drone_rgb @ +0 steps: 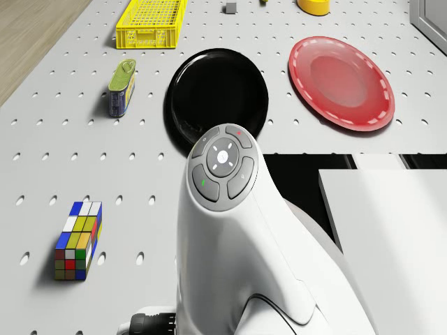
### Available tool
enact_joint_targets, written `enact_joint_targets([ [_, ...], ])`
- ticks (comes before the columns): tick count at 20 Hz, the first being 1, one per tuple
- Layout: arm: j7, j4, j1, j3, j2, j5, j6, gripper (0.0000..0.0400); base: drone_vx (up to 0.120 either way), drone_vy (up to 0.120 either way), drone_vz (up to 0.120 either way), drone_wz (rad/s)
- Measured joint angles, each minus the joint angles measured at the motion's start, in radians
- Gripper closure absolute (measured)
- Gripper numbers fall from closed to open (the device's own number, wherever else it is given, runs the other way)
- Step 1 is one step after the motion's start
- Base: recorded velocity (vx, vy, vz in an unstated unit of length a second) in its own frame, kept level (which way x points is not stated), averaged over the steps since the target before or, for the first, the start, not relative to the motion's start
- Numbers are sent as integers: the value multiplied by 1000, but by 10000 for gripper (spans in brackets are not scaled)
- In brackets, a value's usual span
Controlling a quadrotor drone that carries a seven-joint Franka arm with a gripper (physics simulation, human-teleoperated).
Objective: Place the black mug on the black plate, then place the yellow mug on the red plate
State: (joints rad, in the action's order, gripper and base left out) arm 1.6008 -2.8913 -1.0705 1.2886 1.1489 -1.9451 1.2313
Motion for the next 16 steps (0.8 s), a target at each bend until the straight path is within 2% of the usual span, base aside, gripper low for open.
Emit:
enact_joint_targets([
  [3, 5, 1, -6, 5, 15, 8, 13, 0, 0, 0, -120, 0],
  [6, 10, 2, -11, 10, 30, 16, 27, 0, 0, 80, -120, 0],
  [16, 24, 5, -26, 23, 76, 40, 70, 0, 0, 0, -120, 0],
])
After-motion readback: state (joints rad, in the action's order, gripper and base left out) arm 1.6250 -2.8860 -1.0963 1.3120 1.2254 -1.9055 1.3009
